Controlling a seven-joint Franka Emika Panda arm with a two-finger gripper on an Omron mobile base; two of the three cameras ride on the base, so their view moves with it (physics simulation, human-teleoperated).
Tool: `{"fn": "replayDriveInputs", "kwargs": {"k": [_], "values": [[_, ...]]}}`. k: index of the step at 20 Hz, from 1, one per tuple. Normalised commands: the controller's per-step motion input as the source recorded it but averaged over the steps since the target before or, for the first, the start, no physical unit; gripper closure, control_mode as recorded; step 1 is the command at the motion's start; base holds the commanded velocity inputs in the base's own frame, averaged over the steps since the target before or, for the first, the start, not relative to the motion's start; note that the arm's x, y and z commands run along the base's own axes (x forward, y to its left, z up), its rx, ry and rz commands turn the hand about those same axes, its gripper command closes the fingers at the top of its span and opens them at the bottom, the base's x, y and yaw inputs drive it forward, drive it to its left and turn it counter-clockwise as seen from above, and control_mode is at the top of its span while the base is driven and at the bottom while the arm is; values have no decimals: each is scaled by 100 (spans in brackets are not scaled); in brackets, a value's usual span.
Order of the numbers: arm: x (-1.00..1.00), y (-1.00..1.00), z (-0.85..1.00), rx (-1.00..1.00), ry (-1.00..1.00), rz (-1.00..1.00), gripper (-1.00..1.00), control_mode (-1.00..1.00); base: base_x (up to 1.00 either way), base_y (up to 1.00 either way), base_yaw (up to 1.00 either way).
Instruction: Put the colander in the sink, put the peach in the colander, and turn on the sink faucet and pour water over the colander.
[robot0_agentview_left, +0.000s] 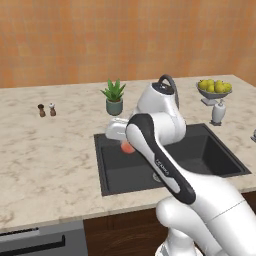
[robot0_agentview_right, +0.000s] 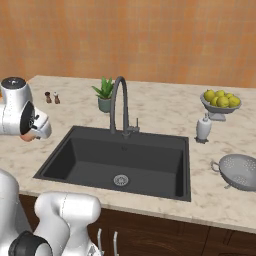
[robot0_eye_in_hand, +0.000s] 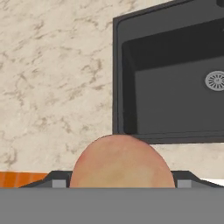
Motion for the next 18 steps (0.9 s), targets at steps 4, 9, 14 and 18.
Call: {"fn": "replayDriveInputs", "kwargs": {"k": [4, 9, 14, 18], "values": [[-5, -8, 0, 0, 0, -1, 100, -100, 0, 0, 0], [-21, -49, 0, 0, 0, -9, 100, -100, 0, 0, 0], [-35, -56, 0, 0, 0, -10, 100, -100, 0, 0, 0], [0, -60, -3, 0, 0, -4, 100, -100, 0, 0, 0]]}}
